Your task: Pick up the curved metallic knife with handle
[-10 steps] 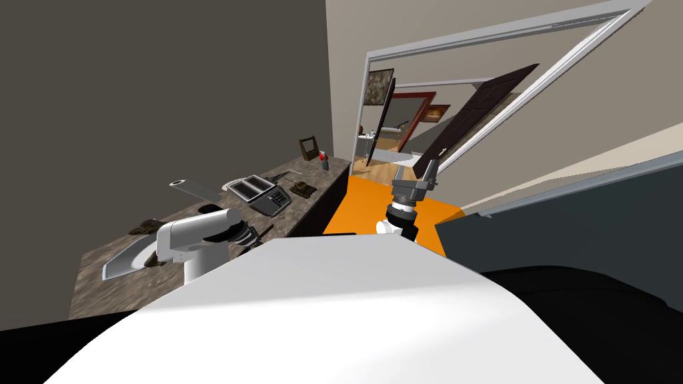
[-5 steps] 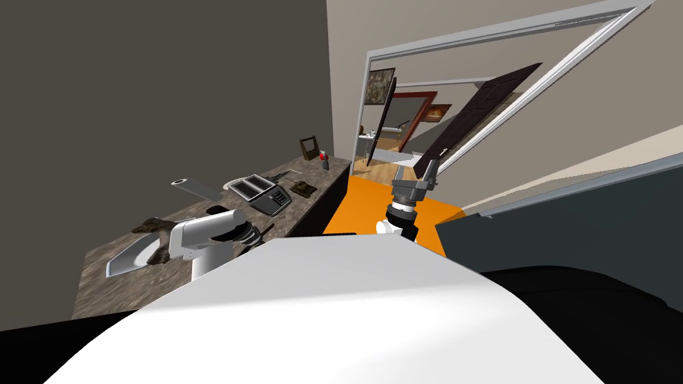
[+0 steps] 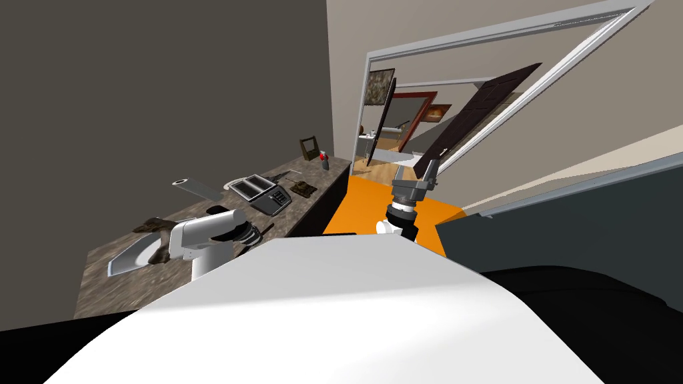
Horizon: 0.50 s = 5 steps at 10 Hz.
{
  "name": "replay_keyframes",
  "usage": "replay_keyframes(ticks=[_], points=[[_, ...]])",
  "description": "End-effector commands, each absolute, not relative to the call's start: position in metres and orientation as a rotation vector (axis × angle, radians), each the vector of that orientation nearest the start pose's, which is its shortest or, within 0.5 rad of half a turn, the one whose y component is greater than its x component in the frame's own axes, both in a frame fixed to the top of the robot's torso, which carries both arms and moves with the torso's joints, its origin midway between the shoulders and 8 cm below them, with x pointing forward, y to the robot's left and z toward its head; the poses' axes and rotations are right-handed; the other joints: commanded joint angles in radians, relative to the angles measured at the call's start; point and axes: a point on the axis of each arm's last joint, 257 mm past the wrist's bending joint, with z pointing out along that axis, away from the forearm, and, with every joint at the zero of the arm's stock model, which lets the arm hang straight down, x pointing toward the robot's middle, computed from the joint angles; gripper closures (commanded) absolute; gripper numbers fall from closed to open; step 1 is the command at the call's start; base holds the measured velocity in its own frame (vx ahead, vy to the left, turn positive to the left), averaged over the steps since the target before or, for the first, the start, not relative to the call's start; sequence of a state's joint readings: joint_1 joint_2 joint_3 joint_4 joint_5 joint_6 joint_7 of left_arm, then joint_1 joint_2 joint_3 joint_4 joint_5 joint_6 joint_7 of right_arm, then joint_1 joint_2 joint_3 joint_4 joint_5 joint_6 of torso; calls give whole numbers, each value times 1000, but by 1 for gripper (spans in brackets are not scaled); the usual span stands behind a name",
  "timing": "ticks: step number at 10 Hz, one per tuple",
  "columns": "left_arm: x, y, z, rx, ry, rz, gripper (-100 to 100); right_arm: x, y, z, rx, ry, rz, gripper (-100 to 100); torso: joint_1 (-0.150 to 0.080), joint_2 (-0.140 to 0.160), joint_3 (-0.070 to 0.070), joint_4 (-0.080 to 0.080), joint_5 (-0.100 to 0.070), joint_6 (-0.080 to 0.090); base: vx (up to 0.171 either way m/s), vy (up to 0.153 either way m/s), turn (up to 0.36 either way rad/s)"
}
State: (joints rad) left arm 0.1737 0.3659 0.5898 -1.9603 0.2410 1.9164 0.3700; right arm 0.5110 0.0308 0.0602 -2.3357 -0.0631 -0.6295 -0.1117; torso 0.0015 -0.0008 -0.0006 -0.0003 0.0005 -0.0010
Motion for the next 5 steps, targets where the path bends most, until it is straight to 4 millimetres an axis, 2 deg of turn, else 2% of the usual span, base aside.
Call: replay_keyframes(ticks=[1, 2, 4, 5], points=[[189, 502, -345, -2789, 991, 124, 0, 308, -269, 67, 616, 390, 1534, 0, 0, 0, 0, 0, 0, 0, 0, 0, 0], [186, 502, -336, -2790, 988, 124, 100, 308, -269, 67, 616, 390, 1534, 0, 0, 0, 0, 0, 0, 0, 9, 0, -22], [184, 500, -329, -2791, 985, 125, 100, 308, -269, 67, 616, 390, 1534, 0, 0, -1, 0, 0, 0, 0, 14, 5, -12], [185, 501, -332, -2789, 987, 123, 100, 308, -269, 67, 616, 390, 1534, 0, 0, -1, 0, 0, 0, 0, 0, 0, 0]])
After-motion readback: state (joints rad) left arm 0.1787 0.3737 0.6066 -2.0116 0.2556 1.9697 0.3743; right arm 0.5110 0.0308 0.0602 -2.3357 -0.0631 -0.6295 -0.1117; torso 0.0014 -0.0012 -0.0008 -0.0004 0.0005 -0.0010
